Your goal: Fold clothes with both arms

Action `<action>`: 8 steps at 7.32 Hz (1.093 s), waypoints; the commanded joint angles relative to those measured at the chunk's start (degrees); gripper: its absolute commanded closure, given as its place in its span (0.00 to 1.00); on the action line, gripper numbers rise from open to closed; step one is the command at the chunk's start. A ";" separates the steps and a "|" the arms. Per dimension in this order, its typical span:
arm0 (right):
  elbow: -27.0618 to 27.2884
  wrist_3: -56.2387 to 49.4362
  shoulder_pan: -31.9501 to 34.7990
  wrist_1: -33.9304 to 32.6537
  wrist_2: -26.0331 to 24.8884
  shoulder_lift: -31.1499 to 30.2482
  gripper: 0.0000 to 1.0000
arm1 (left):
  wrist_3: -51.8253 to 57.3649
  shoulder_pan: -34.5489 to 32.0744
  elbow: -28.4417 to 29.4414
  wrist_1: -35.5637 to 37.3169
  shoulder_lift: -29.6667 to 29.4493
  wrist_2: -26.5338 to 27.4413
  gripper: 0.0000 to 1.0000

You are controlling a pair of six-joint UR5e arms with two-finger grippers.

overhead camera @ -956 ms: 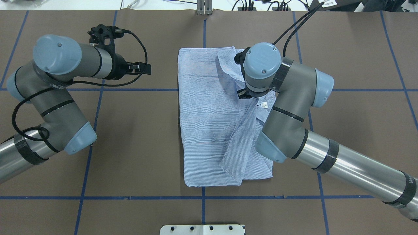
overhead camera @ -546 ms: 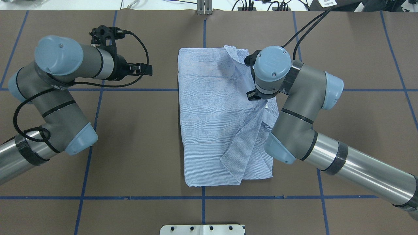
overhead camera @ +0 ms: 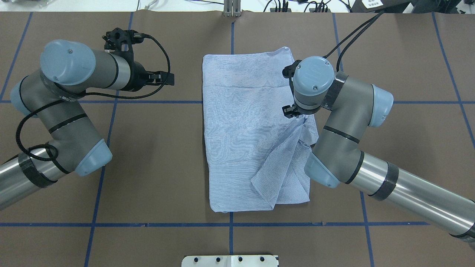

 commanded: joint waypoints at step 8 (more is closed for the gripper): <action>4.43 13.35 -8.93 -0.17 -0.90 0.76 0.00 | 0.00 -0.03 -0.18 0.00 -0.17 -0.09 0.00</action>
